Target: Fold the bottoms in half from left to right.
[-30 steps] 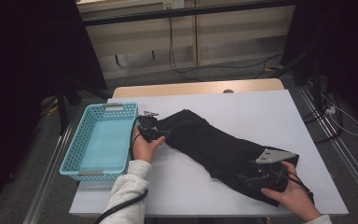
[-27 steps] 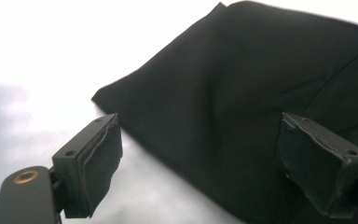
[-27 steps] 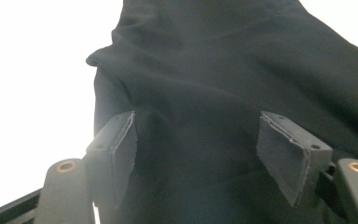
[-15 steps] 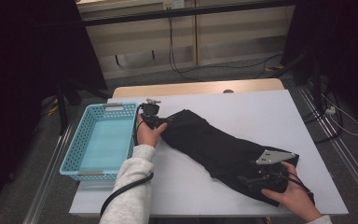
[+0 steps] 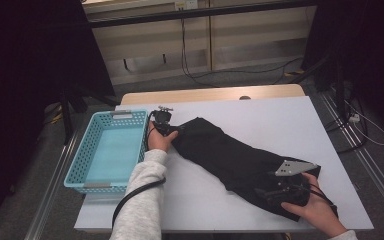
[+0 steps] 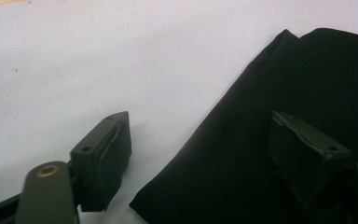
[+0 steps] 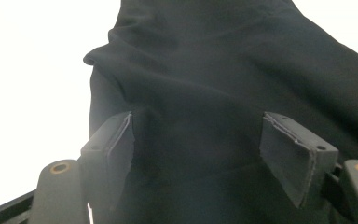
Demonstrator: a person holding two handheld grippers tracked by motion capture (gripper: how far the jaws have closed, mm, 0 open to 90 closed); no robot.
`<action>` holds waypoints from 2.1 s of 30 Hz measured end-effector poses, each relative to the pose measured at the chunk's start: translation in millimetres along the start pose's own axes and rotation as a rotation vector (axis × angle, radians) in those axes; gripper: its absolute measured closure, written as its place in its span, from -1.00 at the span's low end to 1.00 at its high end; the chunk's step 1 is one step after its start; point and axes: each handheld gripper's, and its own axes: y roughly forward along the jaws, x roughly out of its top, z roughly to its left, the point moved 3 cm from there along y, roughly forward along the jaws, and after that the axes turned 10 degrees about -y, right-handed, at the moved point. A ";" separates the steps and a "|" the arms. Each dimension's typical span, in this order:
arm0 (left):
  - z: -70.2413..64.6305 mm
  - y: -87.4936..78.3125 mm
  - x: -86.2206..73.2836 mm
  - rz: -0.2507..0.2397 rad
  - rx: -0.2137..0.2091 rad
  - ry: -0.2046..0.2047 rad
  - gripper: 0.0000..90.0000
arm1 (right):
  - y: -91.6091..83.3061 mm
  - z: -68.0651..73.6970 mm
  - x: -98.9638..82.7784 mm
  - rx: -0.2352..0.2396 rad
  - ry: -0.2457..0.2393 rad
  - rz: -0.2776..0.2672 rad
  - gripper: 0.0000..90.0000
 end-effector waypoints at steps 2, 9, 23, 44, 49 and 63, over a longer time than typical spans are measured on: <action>-1.3 -1.5 0.3 0.016 0.000 0.001 -0.33 | -0.9 -0.3 -0.9 -0.002 0.002 -0.001 -0.41; -12.6 -7.4 -1.3 0.101 -0.115 -0.072 0.76 | -3.1 -0.8 -3.1 -0.014 0.005 0.006 -0.41; -12.0 -42.8 9.7 -0.042 -0.076 -0.144 0.90 | 6.5 30.1 3.8 0.087 -0.092 0.006 -0.11; -9.0 -37.0 -11.7 -0.012 -0.070 -0.145 0.91 | -14.7 33.5 -7.2 0.185 -0.142 0.054 0.18; -9.9 -36.1 -10.7 -0.031 -0.051 -0.107 0.61 | -18.3 -5.1 10.1 0.023 -0.074 -0.033 -0.01; -26.9 -38.9 -17.0 -0.008 -0.089 -0.010 -0.30 | 47.8 -72.2 64.5 -0.117 0.074 -0.025 0.25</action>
